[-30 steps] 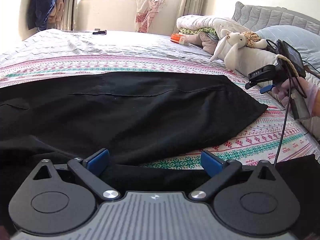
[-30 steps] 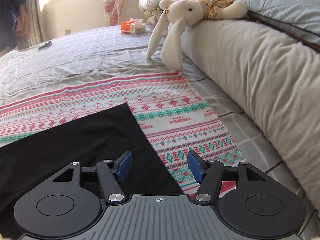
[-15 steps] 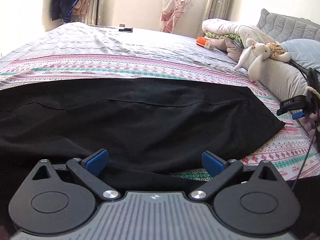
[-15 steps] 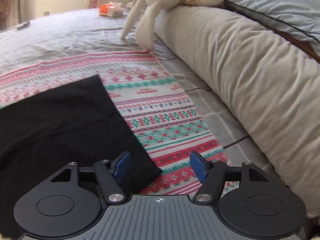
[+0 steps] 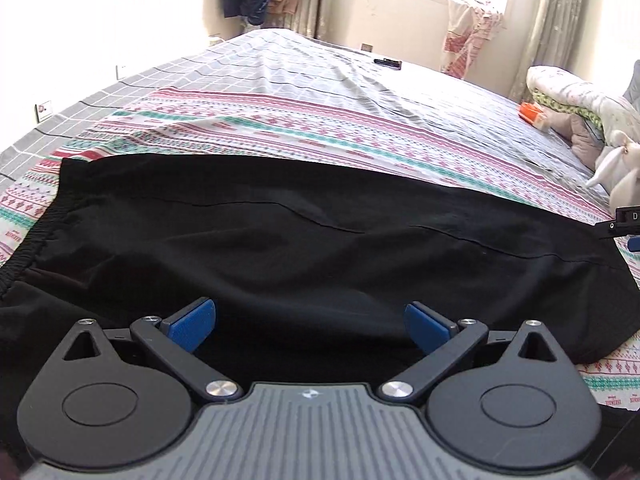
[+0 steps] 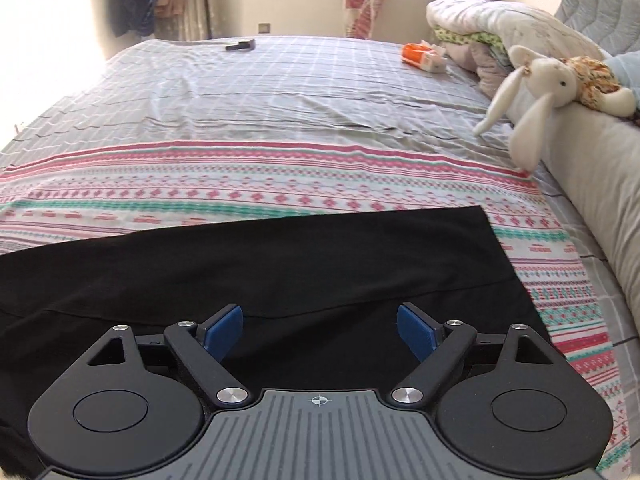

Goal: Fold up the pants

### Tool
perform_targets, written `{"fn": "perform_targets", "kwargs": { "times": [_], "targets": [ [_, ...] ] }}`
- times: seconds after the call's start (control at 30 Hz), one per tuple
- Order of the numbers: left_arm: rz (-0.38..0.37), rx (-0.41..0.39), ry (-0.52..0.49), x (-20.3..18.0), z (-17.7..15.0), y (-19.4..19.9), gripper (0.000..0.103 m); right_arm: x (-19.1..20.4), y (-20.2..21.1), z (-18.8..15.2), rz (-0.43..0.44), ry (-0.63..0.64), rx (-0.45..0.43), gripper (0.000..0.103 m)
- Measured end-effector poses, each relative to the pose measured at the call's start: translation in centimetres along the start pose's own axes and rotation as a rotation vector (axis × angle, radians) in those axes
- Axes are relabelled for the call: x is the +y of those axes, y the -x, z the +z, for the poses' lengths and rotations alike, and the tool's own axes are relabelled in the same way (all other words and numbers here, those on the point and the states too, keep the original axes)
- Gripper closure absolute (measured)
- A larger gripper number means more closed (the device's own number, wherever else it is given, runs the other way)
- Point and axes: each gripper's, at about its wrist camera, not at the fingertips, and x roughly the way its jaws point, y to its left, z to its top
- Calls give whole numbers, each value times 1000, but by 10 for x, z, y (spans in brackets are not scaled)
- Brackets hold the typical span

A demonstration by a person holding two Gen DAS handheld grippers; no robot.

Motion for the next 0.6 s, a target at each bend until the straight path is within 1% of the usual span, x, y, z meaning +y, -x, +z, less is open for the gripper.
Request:
{"fn": "perform_targets", "kwargs": {
  "times": [0.2, 0.3, 0.43, 0.6],
  "targets": [
    [105, -2, 44, 52, -3, 1, 0, 97, -12, 9, 99, 101, 4, 14],
    [138, 4, 57, 76, -3, 1, 0, 143, -14, 8, 135, 167, 7, 14],
    [168, 9, 63, 104, -6, 3, 0, 200, -13, 2, 191, 251, 7, 11],
    [168, 27, 83, 127, -10, 1, 0, 264, -15, -7, 278, 360, -2, 9]
  ]
}}
